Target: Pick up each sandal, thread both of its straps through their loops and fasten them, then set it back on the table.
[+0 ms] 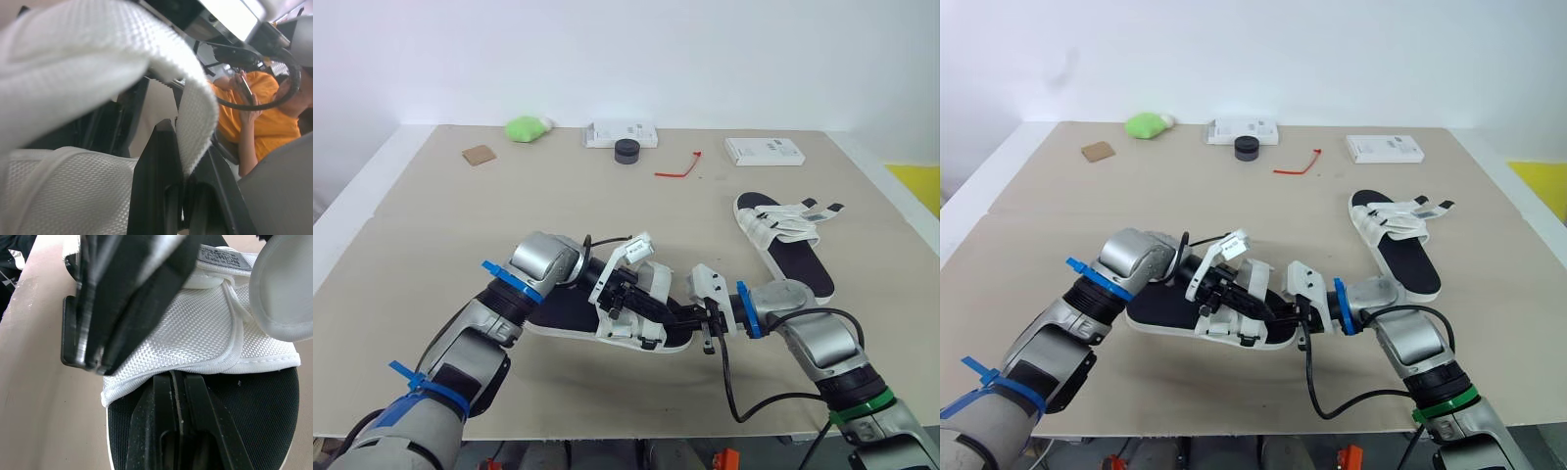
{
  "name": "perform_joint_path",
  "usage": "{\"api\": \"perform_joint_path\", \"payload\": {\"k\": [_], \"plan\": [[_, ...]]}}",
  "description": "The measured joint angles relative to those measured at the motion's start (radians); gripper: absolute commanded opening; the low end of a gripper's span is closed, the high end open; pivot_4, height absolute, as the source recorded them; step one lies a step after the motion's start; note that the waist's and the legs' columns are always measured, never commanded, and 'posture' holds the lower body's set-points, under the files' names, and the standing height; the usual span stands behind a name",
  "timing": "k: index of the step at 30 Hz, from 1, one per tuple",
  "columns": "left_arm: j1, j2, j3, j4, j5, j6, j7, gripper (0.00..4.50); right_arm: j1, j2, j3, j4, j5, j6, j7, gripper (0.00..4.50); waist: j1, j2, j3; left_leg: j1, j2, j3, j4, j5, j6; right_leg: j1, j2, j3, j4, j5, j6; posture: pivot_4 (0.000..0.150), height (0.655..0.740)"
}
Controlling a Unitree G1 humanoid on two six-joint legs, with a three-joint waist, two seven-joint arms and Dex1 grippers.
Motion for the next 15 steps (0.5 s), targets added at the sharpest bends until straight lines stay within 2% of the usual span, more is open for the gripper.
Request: {"api": "perform_joint_path", "payload": {"k": [10, 15], "plan": [[0.047, 0.085, -0.082, -0.125, 0.02, -0.203, -0.11, 0.01, -0.001, 0.003, 0.0, -0.001, 0.002, 0.0, 0.0, 0.0, 0.0, 0.0, 0.0, 0.0, 0.002, 0.001, -0.001, 0.0, 0.0, 0.001, 0.001, 0.0, 0.0, 0.0, -0.001, 0.15, 0.74], [0.075, 0.073, -0.104, -0.127, 0.062, -0.286, -0.082, 0.01, 0.003, 0.003, 0.0, -0.001, 0.002, 0.0, -0.002, 0.0, 0.0, 0.0, 0.0, 0.0, 0.001, 0.0, -0.001, 0.0, 0.0, 0.001, 0.001, 0.0, 0.0, 0.0, -0.001, 0.15, 0.74]]}}
